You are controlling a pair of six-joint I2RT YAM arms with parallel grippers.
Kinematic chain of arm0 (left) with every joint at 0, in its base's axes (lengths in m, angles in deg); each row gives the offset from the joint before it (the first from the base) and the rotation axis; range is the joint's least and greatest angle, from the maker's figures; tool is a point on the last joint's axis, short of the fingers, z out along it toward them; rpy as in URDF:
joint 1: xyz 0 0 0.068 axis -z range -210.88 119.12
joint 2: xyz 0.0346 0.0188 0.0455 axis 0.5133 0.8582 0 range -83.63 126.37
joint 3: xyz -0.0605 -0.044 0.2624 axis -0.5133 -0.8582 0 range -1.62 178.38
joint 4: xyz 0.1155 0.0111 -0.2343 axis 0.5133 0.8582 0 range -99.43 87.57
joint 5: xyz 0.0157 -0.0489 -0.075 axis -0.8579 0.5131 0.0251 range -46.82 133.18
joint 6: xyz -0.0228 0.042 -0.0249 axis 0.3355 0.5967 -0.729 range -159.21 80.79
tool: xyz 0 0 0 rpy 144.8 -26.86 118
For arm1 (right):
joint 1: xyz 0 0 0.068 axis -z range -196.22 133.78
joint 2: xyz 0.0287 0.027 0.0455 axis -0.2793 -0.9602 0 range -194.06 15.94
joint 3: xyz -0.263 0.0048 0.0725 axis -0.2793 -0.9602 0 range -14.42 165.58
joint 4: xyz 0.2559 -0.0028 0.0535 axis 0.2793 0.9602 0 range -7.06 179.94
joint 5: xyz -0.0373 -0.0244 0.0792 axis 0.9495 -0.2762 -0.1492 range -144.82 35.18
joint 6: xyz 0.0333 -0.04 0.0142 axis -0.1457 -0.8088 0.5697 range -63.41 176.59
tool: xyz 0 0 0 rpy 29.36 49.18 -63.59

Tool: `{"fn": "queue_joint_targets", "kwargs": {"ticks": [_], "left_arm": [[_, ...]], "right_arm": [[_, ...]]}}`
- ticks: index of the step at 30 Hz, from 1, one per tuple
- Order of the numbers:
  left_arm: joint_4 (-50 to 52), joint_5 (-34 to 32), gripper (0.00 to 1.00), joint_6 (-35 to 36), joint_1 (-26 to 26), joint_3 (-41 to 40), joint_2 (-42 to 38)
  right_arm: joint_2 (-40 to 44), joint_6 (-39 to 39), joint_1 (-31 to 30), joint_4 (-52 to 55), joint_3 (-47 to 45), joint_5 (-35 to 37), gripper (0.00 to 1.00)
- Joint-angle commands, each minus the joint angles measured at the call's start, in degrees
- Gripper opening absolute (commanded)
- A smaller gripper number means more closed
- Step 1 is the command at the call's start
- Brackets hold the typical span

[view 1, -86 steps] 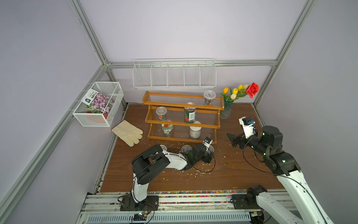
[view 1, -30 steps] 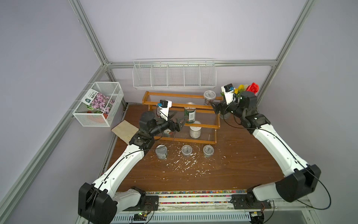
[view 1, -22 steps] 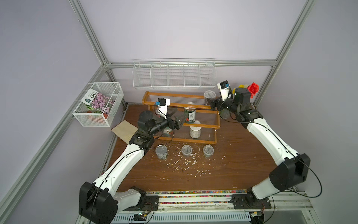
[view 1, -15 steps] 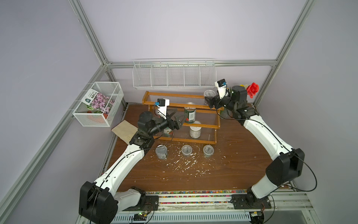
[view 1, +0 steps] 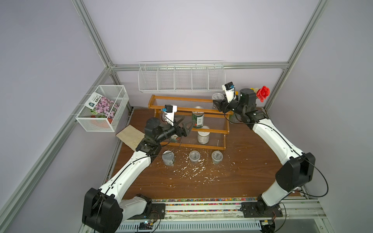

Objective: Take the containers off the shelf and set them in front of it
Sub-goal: 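Pick up a container from the shelf, then place the container at the center of the board.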

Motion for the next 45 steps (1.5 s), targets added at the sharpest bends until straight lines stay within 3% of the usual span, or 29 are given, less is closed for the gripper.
{"fn": "queue_joint_targets", "kwargs": {"ticks": [1, 8, 13, 18, 24, 33, 45], "left_arm": [[-0.5, 1.6, 0.99, -0.5, -0.3, 1.2, 0.5], [-0.7, 4.7, 0.99, -0.7, -0.3, 2.6, 1.9], [-2.9, 9.8, 0.99, -0.9, 0.2, 1.7, 3.2], [-1.6, 9.4, 0.99, 0.3, 3.4, 0.2, 4.2], [-1.6, 8.0, 0.99, -0.2, 5.5, -0.9, 5.0], [-0.8, 6.6, 0.99, 0.2, 5.5, -1.5, 5.1], [-2.0, 4.0, 0.99, -0.2, 5.6, -4.3, 3.8]], "right_arm": [[6.4, -1.1, -0.8, -0.2, -2.4, -1.9, 0.62], [22.2, -2.5, -5.7, 7.4, -15.2, -1.0, 0.62], [35.6, -1.0, -8.7, 13.5, -26.9, 5.3, 0.62], [47.4, 1.7, -8.8, 16.9, -39.3, 12.8, 0.63], [57.4, 11.1, -8.4, 9.4, -57.3, 20.9, 0.66], [56.1, 21.2, -8.0, -9.6, -75.9, 27.2, 0.65], [39.3, 22.7, -7.4, -28.4, -79.6, 34.1, 0.66]]}}
